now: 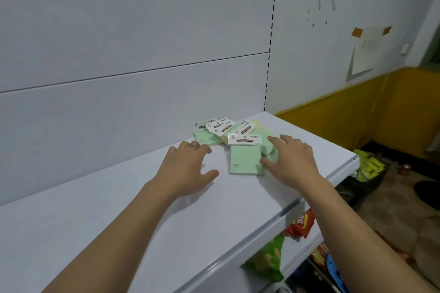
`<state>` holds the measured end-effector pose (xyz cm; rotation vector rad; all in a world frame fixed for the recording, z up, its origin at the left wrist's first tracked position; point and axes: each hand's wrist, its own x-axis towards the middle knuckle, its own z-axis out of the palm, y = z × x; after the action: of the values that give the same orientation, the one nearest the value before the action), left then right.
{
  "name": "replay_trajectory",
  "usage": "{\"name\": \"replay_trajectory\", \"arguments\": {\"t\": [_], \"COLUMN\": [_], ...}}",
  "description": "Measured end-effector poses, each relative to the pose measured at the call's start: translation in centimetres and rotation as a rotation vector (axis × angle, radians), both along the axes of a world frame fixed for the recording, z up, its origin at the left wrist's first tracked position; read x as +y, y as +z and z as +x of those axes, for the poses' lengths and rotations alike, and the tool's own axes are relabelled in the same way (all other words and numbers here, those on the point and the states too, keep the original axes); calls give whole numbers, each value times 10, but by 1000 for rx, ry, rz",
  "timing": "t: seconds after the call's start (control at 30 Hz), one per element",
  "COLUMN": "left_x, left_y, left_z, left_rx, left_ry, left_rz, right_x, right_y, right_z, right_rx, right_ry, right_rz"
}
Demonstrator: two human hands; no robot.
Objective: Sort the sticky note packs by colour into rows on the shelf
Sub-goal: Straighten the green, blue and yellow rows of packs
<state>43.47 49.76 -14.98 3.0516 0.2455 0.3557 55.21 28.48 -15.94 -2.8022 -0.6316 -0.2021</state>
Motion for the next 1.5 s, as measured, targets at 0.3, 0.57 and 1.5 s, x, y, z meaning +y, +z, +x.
{"name": "replay_trajectory", "arguments": {"t": [0.3,0.57,1.5], "left_x": [-43,-54,-40], "left_y": [-21,-54,-44], "left_z": [34,47,22], "left_rx": [-21,-48,-346], "left_ry": [7,55,115], "left_rz": [-23,-74,-887], "right_x": [-4,1,-18], "right_y": [-24,-39,-9], "right_z": [23,32,53], "right_rx": [54,28,361], "right_ry": [61,108,-108], "right_rz": [92,161,637]}}
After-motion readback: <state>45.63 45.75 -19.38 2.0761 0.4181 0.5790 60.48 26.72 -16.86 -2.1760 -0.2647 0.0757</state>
